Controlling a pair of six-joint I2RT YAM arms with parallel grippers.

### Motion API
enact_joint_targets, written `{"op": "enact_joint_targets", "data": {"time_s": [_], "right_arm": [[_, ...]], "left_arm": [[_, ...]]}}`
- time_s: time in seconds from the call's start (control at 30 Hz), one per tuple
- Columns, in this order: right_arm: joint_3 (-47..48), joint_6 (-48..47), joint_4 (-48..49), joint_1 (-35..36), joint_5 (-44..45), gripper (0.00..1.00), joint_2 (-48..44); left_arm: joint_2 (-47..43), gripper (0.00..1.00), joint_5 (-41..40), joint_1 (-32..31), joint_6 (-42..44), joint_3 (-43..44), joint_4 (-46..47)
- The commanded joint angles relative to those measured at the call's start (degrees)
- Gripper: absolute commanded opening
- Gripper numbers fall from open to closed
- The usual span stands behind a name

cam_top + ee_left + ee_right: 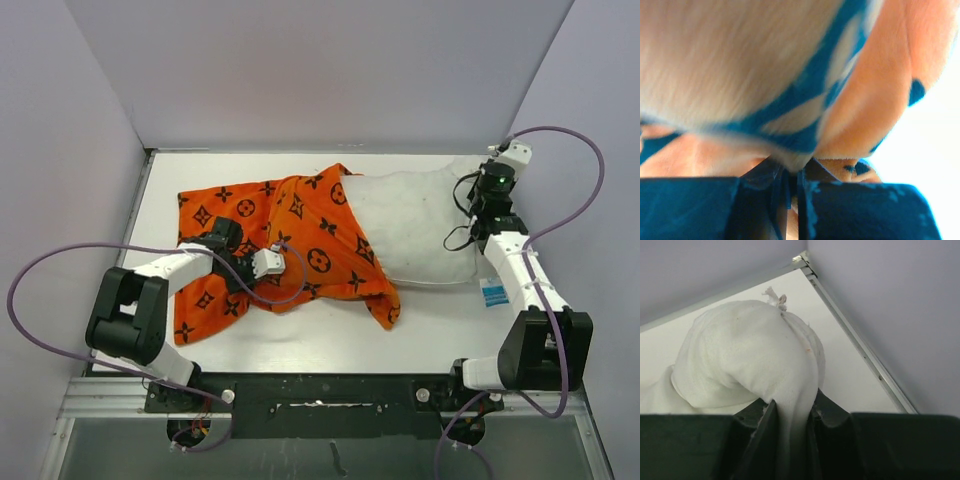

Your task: Remove the pillowcase from the pillow

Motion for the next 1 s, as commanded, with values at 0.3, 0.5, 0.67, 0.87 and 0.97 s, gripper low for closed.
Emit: {"op": "enact_joint_targets", "data": {"time_s": [0.3,0.5,0.67,0.87,0.97], "right_arm": [[19.2,14.0,-2.8,-10.8,-21.6,0.0,4.9],[21.6,15.7,-2.3,-12.6,-19.6,0.0,4.0],[20.7,14.4,-3.8,-14.1,-13.4,0.0,2.5],[17.9,12.4,-6.9,-18.4,-5.8,0.0,0.6],[15.6,11.9,-7.3,-20.7,-2.2,0.0,-0.3]], "left_arm": [[-4.1,0.0,2.8,37.4,12.0,25.5,-7.1],[-5.4,0.0,6.8,45.7,5.8,29.6,2.0],[-6.3,0.0,7.3,48.2,-1.5,30.1,9.8],[-5.0,0.0,6.9,48.7,-6.5,31.6,11.9],[-4.8,0.0,5.8,48.7,-8.4,31.5,14.3]]}}
